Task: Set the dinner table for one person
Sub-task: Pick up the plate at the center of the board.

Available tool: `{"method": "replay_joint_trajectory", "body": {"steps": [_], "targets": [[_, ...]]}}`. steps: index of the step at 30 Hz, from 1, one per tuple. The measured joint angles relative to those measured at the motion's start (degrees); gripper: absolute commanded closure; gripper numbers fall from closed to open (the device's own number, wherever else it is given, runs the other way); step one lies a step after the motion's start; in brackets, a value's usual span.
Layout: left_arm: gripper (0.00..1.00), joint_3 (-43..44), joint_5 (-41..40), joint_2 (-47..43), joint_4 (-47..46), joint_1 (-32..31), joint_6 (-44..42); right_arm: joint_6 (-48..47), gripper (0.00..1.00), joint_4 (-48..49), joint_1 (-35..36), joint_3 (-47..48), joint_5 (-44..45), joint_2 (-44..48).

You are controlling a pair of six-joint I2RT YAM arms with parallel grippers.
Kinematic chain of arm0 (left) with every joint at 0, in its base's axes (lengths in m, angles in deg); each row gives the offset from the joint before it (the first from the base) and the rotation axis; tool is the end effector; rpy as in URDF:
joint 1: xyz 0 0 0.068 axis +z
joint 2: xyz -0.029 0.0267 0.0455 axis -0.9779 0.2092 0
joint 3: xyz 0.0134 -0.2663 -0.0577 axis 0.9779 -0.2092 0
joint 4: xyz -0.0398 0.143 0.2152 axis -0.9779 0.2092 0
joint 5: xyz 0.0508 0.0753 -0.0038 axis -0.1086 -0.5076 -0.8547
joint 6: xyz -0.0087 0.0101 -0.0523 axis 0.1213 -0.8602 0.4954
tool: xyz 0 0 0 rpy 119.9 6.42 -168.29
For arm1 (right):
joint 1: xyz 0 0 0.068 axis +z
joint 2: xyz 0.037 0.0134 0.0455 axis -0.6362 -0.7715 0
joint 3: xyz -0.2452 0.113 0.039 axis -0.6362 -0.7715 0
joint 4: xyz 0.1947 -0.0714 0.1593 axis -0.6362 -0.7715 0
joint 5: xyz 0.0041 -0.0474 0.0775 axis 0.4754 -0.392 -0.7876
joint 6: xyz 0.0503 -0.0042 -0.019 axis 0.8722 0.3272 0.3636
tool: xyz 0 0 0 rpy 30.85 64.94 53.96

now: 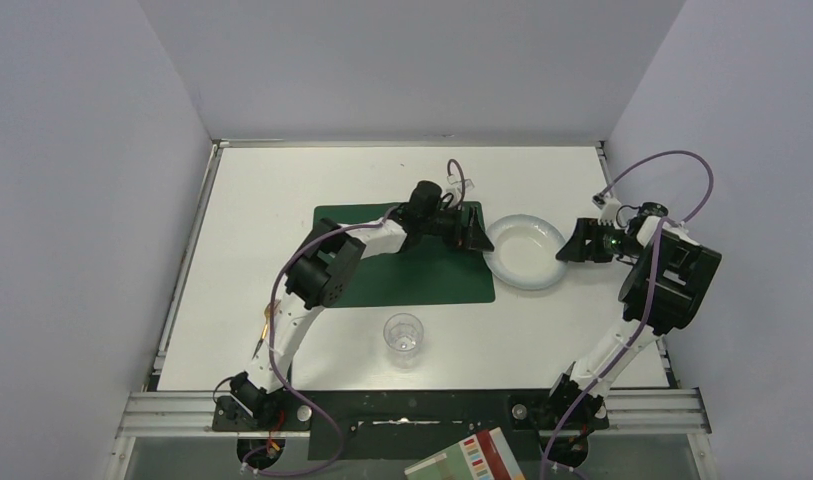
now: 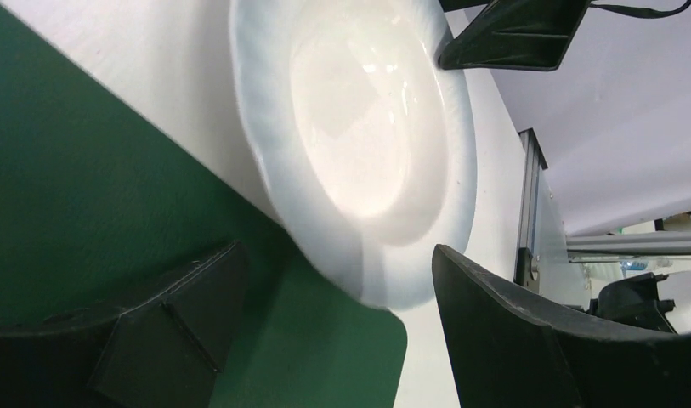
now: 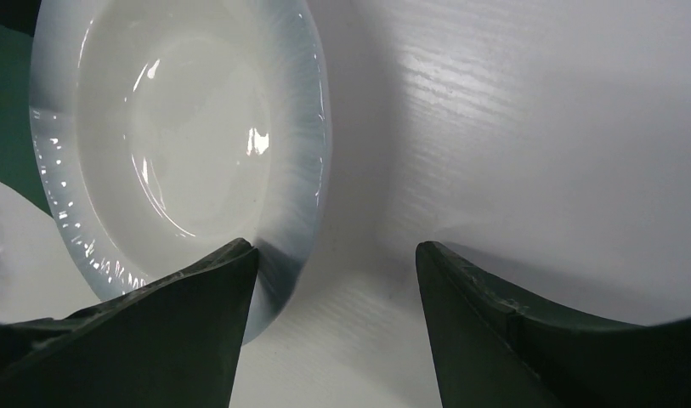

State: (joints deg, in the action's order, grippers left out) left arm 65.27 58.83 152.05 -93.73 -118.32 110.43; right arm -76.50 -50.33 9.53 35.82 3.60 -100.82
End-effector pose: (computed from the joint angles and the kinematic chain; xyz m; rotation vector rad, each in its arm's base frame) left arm 0.3918 -0.3644 0.1245 0.5790 2.1801 -1.5370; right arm 0.3217 -0.1541 0.1583 -0.1405 2.3881 0.8319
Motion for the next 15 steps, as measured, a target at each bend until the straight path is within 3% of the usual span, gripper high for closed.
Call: {"method": "replay_joint_trajectory", "body": {"steps": [12, 15], "targets": [[0.26, 10.4, 0.0, 6.6, 1.6, -2.4, 1.9, 1.3, 0.31, 3.4, 3.1, 1.1, -1.1, -1.8], [0.33, 12.3, 0.0, 7.8, 2.5, -2.8, 2.1, 1.7, 0.31, 4.3, 3.5, 2.5, -2.2, -3.3]]}}
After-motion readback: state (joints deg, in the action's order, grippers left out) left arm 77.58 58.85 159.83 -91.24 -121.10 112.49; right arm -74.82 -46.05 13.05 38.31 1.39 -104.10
